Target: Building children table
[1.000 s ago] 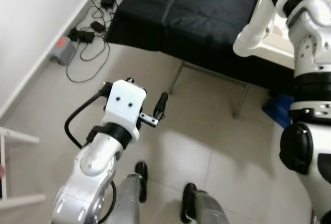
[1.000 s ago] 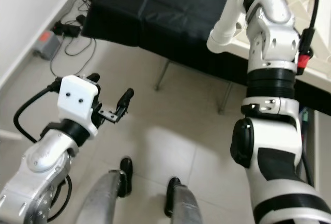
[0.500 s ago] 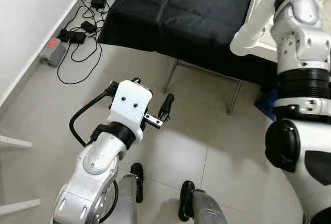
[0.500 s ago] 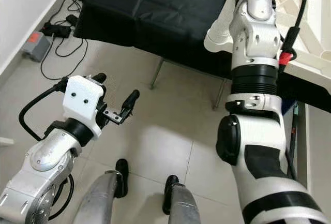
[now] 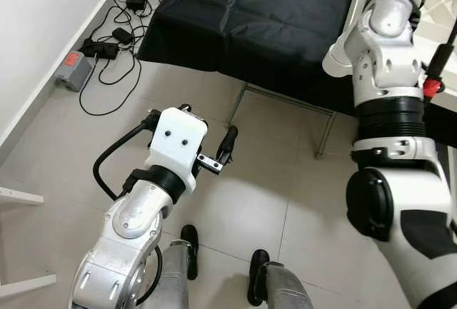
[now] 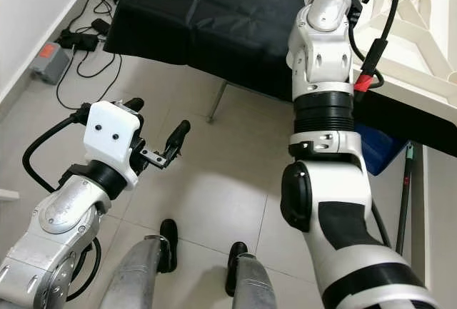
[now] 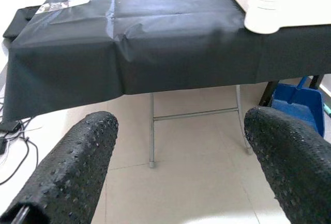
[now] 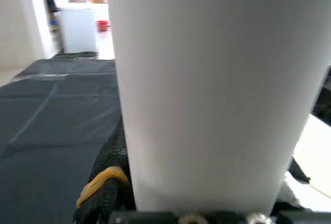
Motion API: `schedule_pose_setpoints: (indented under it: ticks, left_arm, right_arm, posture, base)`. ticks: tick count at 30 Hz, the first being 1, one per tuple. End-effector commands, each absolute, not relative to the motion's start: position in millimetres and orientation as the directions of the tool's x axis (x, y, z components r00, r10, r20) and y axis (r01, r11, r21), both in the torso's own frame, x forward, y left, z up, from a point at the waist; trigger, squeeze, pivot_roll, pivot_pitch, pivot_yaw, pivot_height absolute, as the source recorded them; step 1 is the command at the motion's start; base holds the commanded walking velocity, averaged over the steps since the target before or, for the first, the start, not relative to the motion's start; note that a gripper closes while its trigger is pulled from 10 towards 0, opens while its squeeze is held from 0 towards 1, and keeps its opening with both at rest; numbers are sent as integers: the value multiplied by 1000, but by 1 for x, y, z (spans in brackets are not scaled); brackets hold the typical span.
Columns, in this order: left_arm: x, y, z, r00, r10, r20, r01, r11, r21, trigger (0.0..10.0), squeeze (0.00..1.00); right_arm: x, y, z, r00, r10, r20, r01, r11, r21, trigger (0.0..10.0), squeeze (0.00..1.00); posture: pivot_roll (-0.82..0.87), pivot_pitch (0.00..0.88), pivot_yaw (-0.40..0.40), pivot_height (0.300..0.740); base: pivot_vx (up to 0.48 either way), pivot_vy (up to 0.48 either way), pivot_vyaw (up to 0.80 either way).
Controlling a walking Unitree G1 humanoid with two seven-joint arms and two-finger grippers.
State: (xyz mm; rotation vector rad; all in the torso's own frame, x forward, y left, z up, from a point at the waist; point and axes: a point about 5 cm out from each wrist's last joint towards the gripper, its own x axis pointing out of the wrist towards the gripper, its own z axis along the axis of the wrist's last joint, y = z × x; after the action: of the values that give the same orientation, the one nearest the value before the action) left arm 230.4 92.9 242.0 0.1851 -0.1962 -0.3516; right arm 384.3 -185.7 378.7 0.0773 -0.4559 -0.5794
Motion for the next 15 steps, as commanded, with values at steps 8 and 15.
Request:
schedule_pose_setpoints:
  ticks: [8,15]
  left_arm:
    - [228,92,239,921,-360,149,326,921,212,10000,0]
    - [228,93,239,923,-355,149,321,923,211,10000,0]
  right_arm:
    - [400,-196,303,736,-677,16,656,719,228,10000,0]
    - [396,-198,301,609,-793,-24,780,593,200,10000,0]
  posture:
    - [173,432,-60,740]
    - [174,436,-62,740]
  base:
    - [0,0,0]
    - [0,0,0]
